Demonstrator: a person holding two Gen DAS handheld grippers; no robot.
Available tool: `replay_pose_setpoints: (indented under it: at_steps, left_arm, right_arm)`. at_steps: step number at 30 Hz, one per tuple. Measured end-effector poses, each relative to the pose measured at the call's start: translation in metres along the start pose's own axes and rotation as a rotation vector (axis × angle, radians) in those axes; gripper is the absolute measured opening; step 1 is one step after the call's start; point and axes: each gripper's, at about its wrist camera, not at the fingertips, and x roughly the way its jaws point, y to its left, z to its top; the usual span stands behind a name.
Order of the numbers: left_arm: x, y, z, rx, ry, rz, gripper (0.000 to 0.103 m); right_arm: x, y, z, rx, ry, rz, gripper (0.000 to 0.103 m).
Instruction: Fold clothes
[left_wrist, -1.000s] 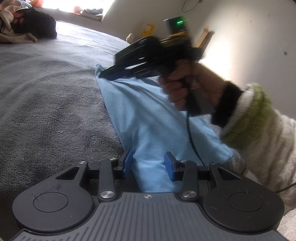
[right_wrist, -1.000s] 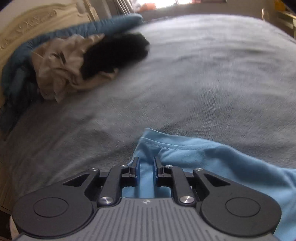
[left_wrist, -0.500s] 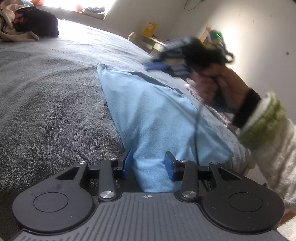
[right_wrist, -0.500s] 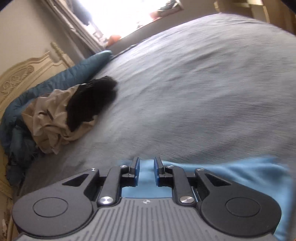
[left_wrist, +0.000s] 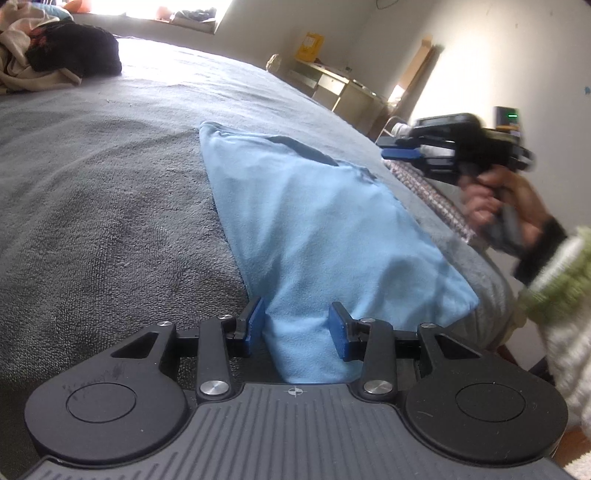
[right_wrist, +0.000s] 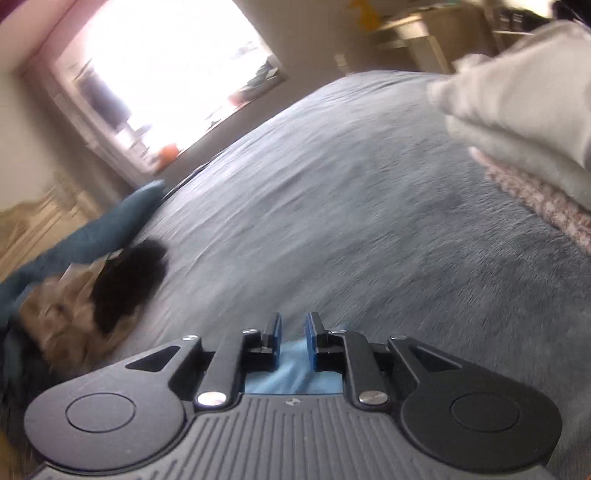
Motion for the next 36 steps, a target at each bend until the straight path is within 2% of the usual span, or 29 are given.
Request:
replay_pose_setpoints:
  at_steps: [2, 4, 7, 9, 12, 15, 18, 20, 24, 26, 29, 33, 36]
  left_arm:
    - [0.001, -0.002, 0.001, 0.003, 0.005, 0.011, 0.038]
    - [0.002, -0.004, 0.001, 0.006, 0.011, 0.024, 0.038]
    - [0.002, -0.01, 0.003, 0.016, 0.03, 0.051, 0.038]
    - [0.003, -0.015, 0.007, 0.034, 0.052, 0.079, 0.038]
    - [-0.005, -0.025, 0.014, 0.044, 0.052, 0.147, 0.038]
    - [-0.016, -0.044, 0.024, 0.133, -0.001, 0.219, 0.039]
    - [0.0, -0.062, 0.035, 0.225, 0.045, 0.247, 0.041]
    - [0.02, -0.071, 0.036, 0.256, 0.108, 0.254, 0.041]
    - [0.047, -0.08, 0.026, 0.305, 0.185, 0.317, 0.042]
    - [0.047, -0.085, 0.024, 0.334, 0.19, 0.342, 0.042]
    - [0.047, -0.089, 0.025, 0.348, 0.206, 0.364, 0.044]
    - [0.049, -0.093, 0.027, 0.362, 0.222, 0.39, 0.045]
    - [0.05, -0.096, 0.027, 0.367, 0.226, 0.402, 0.045]
  right_arm:
    - [-0.009, 0.004, -0.019, -0.029, 0.061, 0.065, 0.025]
    - [-0.012, 0.0, -0.037, -0.049, 0.106, 0.055, 0.026]
    - [-0.017, -0.031, -0.049, 0.001, 0.076, -0.104, 0.024]
    - [-0.035, -0.046, -0.051, 0.068, 0.014, -0.136, 0.028]
    - [-0.069, -0.036, -0.059, 0.057, -0.049, -0.064, 0.027]
    - [-0.094, -0.006, -0.077, -0.04, -0.07, -0.015, 0.028]
    - [-0.101, 0.013, -0.098, -0.11, -0.054, 0.038, 0.028]
    - [-0.096, 0.02, -0.113, -0.157, -0.034, 0.009, 0.028]
    - [-0.08, 0.017, -0.148, -0.244, 0.037, -0.131, 0.028]
    - [-0.087, 0.016, -0.164, -0.277, 0.04, -0.139, 0.028]
    - [-0.099, 0.025, -0.167, -0.307, 0.049, -0.16, 0.028]
    - [-0.116, 0.046, -0.157, -0.333, -0.007, -0.117, 0.028]
    - [-0.108, 0.06, -0.162, -0.367, -0.008, -0.083, 0.028]
